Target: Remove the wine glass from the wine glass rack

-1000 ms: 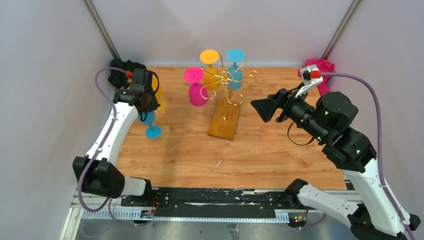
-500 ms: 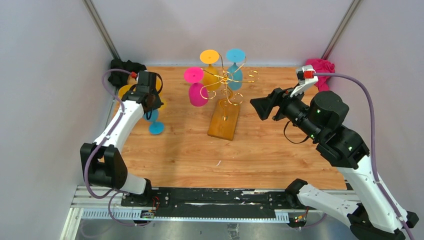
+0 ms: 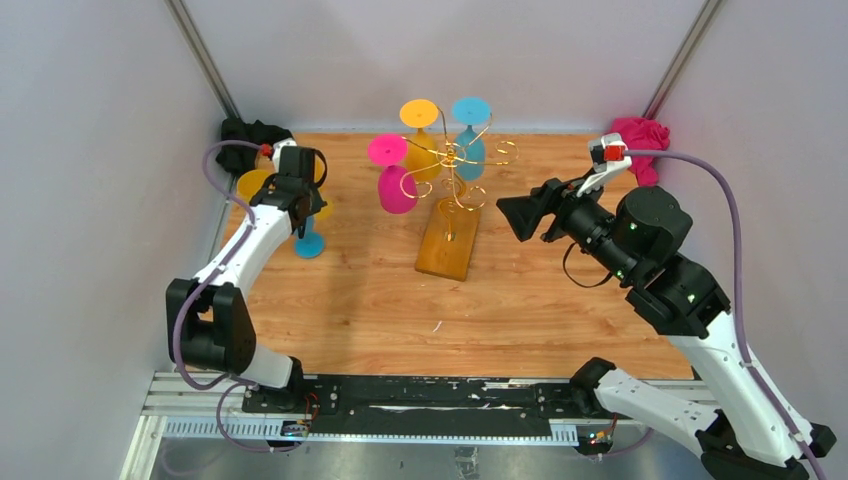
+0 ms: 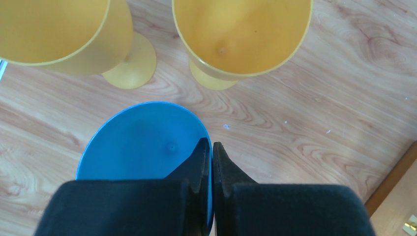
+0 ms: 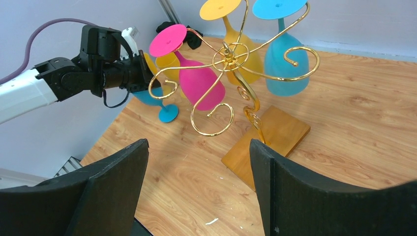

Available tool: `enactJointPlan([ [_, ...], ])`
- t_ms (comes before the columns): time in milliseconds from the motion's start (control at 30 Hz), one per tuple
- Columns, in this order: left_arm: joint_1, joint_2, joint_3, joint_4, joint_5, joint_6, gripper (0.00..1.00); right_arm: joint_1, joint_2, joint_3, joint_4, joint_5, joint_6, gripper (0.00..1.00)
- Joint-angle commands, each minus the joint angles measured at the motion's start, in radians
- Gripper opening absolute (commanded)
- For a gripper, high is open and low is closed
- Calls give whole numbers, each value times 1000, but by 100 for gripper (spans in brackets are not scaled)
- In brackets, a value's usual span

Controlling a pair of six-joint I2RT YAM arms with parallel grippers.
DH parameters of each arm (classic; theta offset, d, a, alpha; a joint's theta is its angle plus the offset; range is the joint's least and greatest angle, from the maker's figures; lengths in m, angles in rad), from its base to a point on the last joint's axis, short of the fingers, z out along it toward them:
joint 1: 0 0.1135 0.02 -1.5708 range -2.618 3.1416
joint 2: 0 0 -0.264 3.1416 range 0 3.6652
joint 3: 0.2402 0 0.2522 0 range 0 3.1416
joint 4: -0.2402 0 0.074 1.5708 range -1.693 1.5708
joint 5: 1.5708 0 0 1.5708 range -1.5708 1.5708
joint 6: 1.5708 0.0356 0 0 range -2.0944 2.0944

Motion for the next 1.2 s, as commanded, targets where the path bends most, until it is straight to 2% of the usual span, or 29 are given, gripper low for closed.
enactJointPlan([
  [0,7,41,-11,57,-28,-8,0,-13,-6,-21,39,-10,1,80],
  [33,7,50,-11,52,-20,-14,0,-13,-5,-23,38,-10,2,80],
  [167,7,66,-23,41,1,-27,17,-15,-3,-30,38,-39,9,81],
  [233,7,64,-30,35,5,-27,21,-16,0,-30,39,-48,13,82],
  [433,7,-3,-27,-6,8,-19,37,-17,2,-35,42,-62,26,82],
  [867,7,-256,172,-176,-3,9,46,-18,2,-55,67,-87,54,82],
  [933,6,-286,194,-161,67,-1,47,-18,1,-60,74,-87,56,82],
  [1000,7,-309,209,-131,198,-36,47,-19,5,-65,78,-86,57,82],
  [1100,7,-332,170,-12,493,-164,49,-18,10,-63,81,-83,55,82],
  [1167,7,-333,114,138,721,-305,49,-17,10,-60,80,-80,54,82],
])
